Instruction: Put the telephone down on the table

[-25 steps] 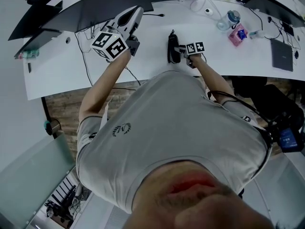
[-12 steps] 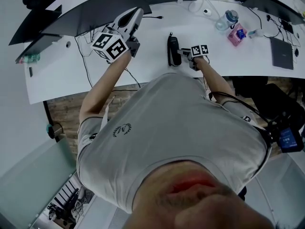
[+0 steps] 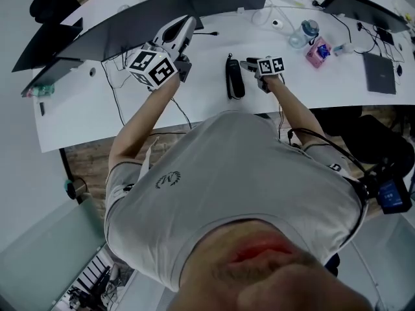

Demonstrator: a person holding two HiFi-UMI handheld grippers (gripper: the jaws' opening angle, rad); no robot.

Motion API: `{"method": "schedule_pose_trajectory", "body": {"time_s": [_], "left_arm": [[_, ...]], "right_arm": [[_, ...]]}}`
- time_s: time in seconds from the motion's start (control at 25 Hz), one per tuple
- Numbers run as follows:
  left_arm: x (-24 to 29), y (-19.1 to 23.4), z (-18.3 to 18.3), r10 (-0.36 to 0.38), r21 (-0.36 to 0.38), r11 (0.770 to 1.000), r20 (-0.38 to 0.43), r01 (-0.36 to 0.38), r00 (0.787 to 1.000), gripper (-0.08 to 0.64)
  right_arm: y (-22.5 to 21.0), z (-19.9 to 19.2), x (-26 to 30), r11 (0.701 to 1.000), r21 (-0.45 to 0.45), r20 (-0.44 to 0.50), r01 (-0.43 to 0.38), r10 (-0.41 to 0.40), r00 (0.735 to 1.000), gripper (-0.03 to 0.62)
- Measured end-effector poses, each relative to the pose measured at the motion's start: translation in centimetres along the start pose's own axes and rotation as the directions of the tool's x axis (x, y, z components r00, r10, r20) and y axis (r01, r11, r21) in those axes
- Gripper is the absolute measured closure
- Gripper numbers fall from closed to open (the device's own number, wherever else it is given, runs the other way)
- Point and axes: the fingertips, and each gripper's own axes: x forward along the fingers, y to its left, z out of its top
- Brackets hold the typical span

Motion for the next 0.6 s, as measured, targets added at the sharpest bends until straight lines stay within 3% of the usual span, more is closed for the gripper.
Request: {"method": "schedule_pose_trajectory", "body": {"time_s": [0.32, 0.44, 0.6], "left_arm": [[0.7, 0.5, -0.7, 0.015, 0.04, 0.999, 0.011, -0.016, 1.0, 0.551], [0.9, 0.6, -0.8, 0.011, 0.059, 0.998, 0.012, -0.011, 1.0, 0.551], [1.3, 0.5, -0.4, -0.015, 0.076, 0.997, 0.025, 0.013, 1.0, 0.551]], "right_arm": [[6.9, 12.9, -5.5, 0.987, -0.161, 0.255, 0.014, 0.028, 0.966, 0.387], [10.9, 17.4, -7.9, 0.97, -0.243, 0.339, 0.027, 0.058, 0.939, 0.387], [16.3, 22.0, -11.0, 0.961, -0.276, 0.429, 0.009, 0.115, 0.896, 0.387]]}}
